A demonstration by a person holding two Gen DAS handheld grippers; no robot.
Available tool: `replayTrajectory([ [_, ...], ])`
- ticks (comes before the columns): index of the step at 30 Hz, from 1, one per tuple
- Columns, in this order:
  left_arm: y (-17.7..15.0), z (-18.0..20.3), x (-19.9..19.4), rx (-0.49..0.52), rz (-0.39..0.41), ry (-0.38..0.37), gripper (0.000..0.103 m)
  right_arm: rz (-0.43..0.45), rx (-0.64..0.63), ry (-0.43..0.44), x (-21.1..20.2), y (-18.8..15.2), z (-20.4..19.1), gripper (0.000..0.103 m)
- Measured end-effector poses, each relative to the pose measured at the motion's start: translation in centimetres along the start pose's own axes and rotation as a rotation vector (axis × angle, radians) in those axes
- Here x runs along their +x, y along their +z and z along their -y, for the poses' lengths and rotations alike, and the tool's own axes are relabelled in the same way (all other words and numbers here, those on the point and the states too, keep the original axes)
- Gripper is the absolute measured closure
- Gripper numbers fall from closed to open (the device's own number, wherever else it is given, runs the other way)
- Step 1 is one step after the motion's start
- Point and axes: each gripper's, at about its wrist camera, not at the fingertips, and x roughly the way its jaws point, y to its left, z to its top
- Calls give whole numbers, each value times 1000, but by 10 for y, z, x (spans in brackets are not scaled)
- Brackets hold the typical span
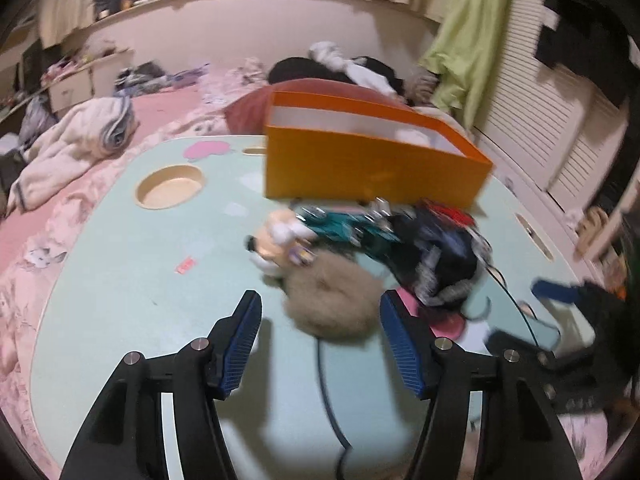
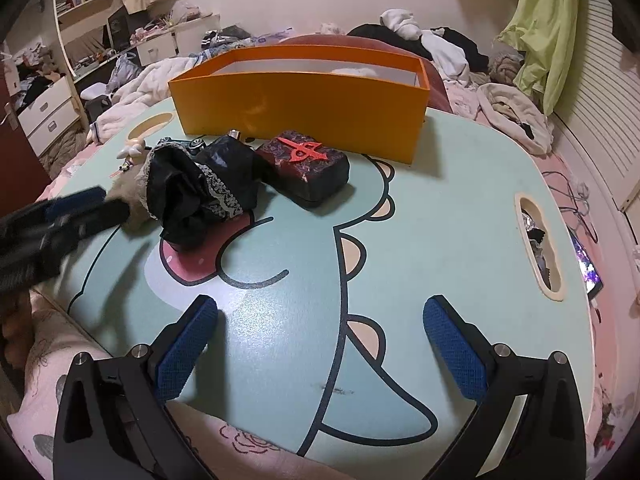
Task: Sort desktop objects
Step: 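Grasp brown fuzzy ball with left tool while right tool grasps black lace cloth, drop both into box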
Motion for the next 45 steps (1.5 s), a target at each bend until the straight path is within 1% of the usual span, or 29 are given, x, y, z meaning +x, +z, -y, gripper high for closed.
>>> replayTrajectory([
  [1, 4, -3, 2, -18, -1, -5, 41, 8, 4, 11, -1, -1, 1, 5],
  [2, 8, -5, 5, -33, -6, -9, 41, 24, 10, 31, -4, -2, 2, 12],
  [3, 11, -6, 9, -49, -16, -9, 41, 33, 14, 40, -5, -1, 3, 16],
  [5, 18, -6, 18, -64, -37, 3, 41, 54, 17, 59, -9, -1, 3, 30],
  [7, 20, -4, 26, -57, -48, 14, 41, 85, -9, 79, -15, 1, -2, 32],
  [8, 19, -2, 29, -52, -63, 17, 41, 110, -34, 102, -19, 3, -7, 32],
  [10, 16, -1, 30, -42, -70, 5, 60, 148, -79, 148, -26, 11, -17, 32],
  [12, 12, 2, 26, -24, -62, -6, 60, 160, -92, 187, -27, 24, -24, 32],
  [14, 7, 3, 16, -9, -48, -55, 61, 146, -72, 214, -20, 40, -27, 32],
  [16, 2, 5, 6, 10, -31, -80, 61, 124, -61, 211, -11, 53, -29, 32],
  [18, -3, 4, -6, 34, -10, -81, 61, 88, -74, 196, 1, 62, -32, 32],
  [19, -5, 1, -11, 42, 1, -70, 61, 63, -82, 204, 6, 64, -34, 38],
  [20, -6, -3, -16, 43, 9, -59, 61, 36, -93, 225, 13, 64, -37, 56],
  [21, -6, -6, -19, 40, 13, -52, 61, 9, -97, 250, 19, 62, -38, 65],
  [22, -5, -9, -20, 34, 17, -47, 61, -4, -93, 254, 21, 60, -38, 67],
  [25, 0, -19, -26, 6, 40, -32, 61, 18, -74, 282, 15, 54, -31, 75],
  [29, 14, -19, -30, 1, 72, -62, 61, 121, 19, 332, -15, 42, -5, 76],
  [32, 36, -3, -27, 29, 105, -130, 60, 209, 52, 289, -38, 44, 13, 76],
  [33, 46, 3, -25, 50, 123, -153, 60, 238, 60, 272, -42, 49, 17, 76],
  [35, 66, 14, -21, 66, 160, -170, 60, 294, 81, 233, -50, 68, 25, 76],
  [36, 84, 19, -13, 60, 159, -179, 60, 313, 94, 228, -51, 81, 29, 76],
  [38, 107, 21, 1, 43, 155, -195, 60, 352, 110, 229, -51, 102, 34, 76],
  [39, 121, 24, 12, 30, 158, -188, 60, 366, 113, 222, -49, 112, 35, 76],
  [40, 130, 25, 21, 19, 164, -173, 54, 375, 116, 206, -45, 122, 35, 74],
  [41, 140, 25, 33, 9, 166, -146, 46, 372, 110, 197, -37, 134, 35, 72],
  [42, 146, 25, 45, 2, 163, -110, 22, 363, 104, 175, -25, 147, 34, 71],
  [43, 148, 25, 52, -6, 158, -75, 11, 351, 98, 150, -14, 155, 33, 67],
  [44, 149, 25, 58, -17, 153, -43, 11, 318, 90, 128, -2, 162, 32, 65],
  [45, 146, 22, 62, -33, 149, -30, 11, 289, 90, 108, 7, 164, 31, 65],
])
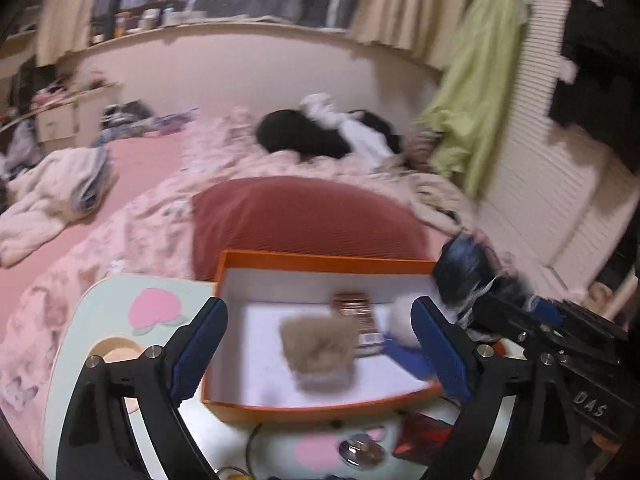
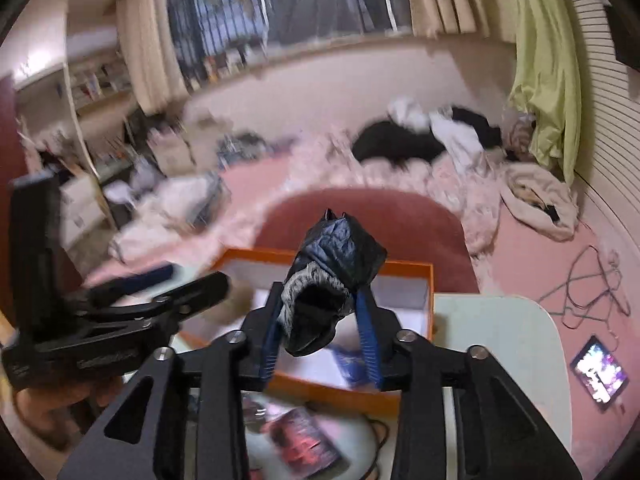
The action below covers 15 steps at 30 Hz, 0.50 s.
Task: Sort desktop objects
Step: 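Grasp brown fuzzy ball with left tool while right tool grasps black lace cloth, drop both into box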
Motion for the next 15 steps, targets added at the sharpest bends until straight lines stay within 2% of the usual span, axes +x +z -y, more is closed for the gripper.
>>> replayTrajectory([
  [2, -8, -5, -5, -18, 9, -42, 11, -68, 56, -32, 8, -6, 6, 65],
  [4, -22, -8, -17, -20, 17, -70, 11, -54, 84, 3, -2, -16, 9, 62],
  [8, -51, -6, -49, 33, 5, -88, 10, -54, 25, -10, -30, -48, -4, 58],
  [10, -72, -3, -65, 75, -33, -77, 10, -82, 3, 12, -39, -67, -9, 57],
  [11, -81, -2, -70, 91, -54, -65, 10, -107, -21, 17, -44, -78, -15, 53],
  [15, -126, -5, -75, 106, -167, -7, 10, -201, -139, -48, -47, -116, -35, 52],
])
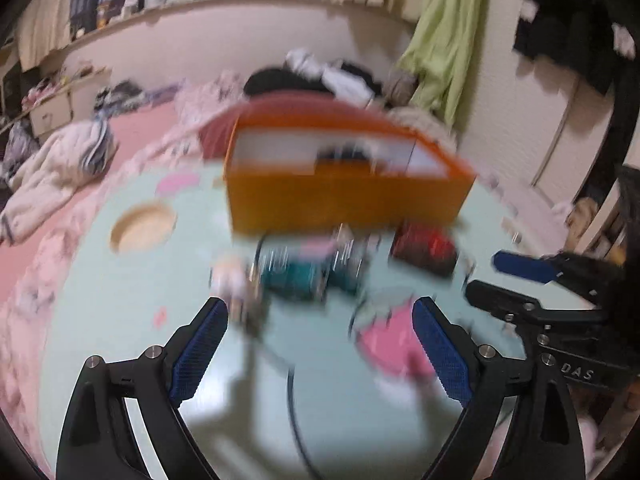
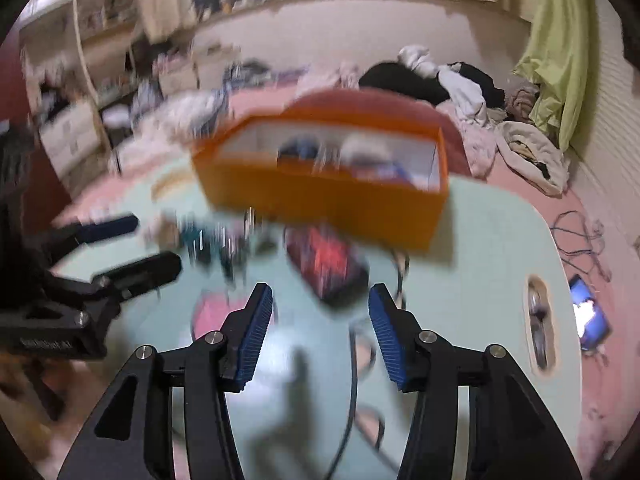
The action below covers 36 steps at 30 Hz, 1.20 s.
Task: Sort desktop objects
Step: 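Grasp brown fuzzy ball with left tool while right tool grasps black lace cloth, drop both into box, then pull both open tools back above the remaining items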
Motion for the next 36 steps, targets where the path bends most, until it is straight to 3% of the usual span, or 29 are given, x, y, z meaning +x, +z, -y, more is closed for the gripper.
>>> replayTrajectory([
  [2, -12, -4, 9, -24, -45, 11, 10, -47, -39, -31, 4, -15, -9, 52],
  [3, -16, -4, 10, -7, -28, 37, 8, -66, -49, -44, 7, -21, -11, 52],
  [4, -18, -3, 13, 11, -41, 62, 5, -89, -55, -58, 11, -26, -13, 47],
  [5, -18, 0, 15, 31, -48, 86, 4, -60, -46, -60, 8, -28, -12, 35],
  [6, -19, 6, 21, 63, -65, 113, 0, -62, -38, -65, 9, -29, -10, 32],
  [14, -23, 9, 24, 73, -48, 102, 0, -87, 2, -22, 16, -30, 4, 14],
  [36, -18, 4, 16, 40, -34, 90, 0, -89, -7, -14, 16, -30, 1, 12],
])
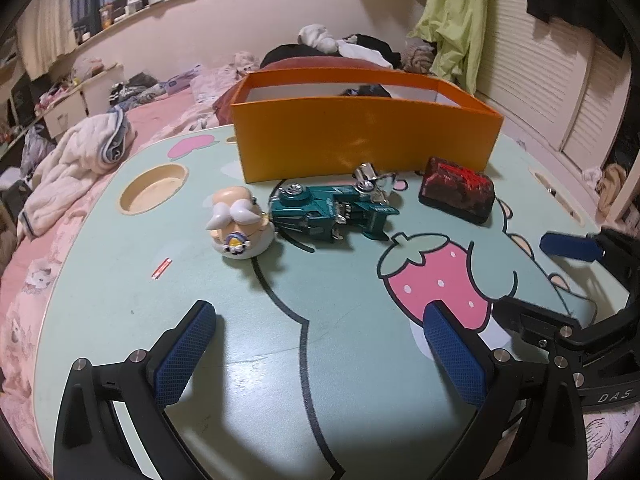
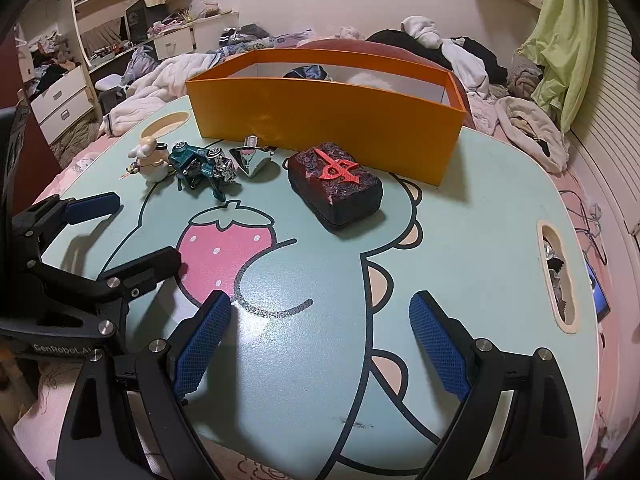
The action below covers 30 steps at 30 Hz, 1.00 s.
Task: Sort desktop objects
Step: 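Pull both open tools back above the remaining items, then grasp white duck keychain with left tool while right tool grasps red-printed dark box, drop both into box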
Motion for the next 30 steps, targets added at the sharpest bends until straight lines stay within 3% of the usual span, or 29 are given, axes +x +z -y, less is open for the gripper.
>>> replayTrajectory([
  [3, 0, -19, -11, -89, 52, -57, 0, 0, 0, 0, 0, 0, 0, 12],
  [5, 2, -33, -18, -148, 88, -58, 7, 1, 0, 0, -1, 0, -1, 12],
  [7, 9, -42, -21, -172, 104, -42, 24, 0, 0, 0, 0, 0, -2, 12],
  [10, 24, -51, -14, -154, 97, 15, 34, 0, 0, 0, 0, 0, -2, 12],
  [12, 32, -58, -5, -175, 82, 3, 43, 0, 1, 0, 0, 0, -2, 12],
  [17, 42, -68, 23, -228, 14, -62, 43, 0, 1, -1, -1, -1, -2, 12],
  [20, 45, -69, 31, -222, 3, -57, 48, 1, -1, -2, -1, -1, -2, 12],
  [21, 46, -67, 31, -214, 2, -73, 65, 1, -2, -2, -1, 0, -3, 12],
  [22, 46, -66, 31, -208, -2, -94, 68, 1, 0, 0, -1, 0, -2, 12],
  [30, 28, -54, -3, -173, 84, -168, 68, 2, 43, 41, -3, 4, 6, 12],
])
